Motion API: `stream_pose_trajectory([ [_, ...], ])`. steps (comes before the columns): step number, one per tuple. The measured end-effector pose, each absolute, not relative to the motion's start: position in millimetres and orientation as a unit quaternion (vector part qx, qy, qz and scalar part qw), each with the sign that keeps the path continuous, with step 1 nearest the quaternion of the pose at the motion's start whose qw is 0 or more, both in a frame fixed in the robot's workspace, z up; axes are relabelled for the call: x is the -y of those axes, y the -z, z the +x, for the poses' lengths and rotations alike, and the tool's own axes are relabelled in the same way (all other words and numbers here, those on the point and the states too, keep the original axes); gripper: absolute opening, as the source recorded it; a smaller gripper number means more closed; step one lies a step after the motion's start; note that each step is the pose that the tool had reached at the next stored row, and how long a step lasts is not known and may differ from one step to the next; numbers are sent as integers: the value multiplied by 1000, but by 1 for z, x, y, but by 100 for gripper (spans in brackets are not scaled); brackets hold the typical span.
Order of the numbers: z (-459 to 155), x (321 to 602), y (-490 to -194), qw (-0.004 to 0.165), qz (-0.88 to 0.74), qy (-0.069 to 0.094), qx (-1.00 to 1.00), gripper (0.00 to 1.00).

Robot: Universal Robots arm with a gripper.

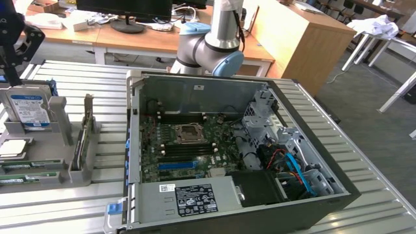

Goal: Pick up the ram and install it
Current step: 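Pick up the ram and move it above insertion slot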

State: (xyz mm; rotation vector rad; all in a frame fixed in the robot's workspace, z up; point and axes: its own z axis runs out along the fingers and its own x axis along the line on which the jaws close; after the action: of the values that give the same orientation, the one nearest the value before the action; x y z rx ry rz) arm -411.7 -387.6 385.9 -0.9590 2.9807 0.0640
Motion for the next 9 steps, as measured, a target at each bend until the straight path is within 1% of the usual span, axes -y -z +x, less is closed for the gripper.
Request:
stream_pose_trajectory([
  [9, -412, 388, -386, 3, -383, -21, -923, 11],
])
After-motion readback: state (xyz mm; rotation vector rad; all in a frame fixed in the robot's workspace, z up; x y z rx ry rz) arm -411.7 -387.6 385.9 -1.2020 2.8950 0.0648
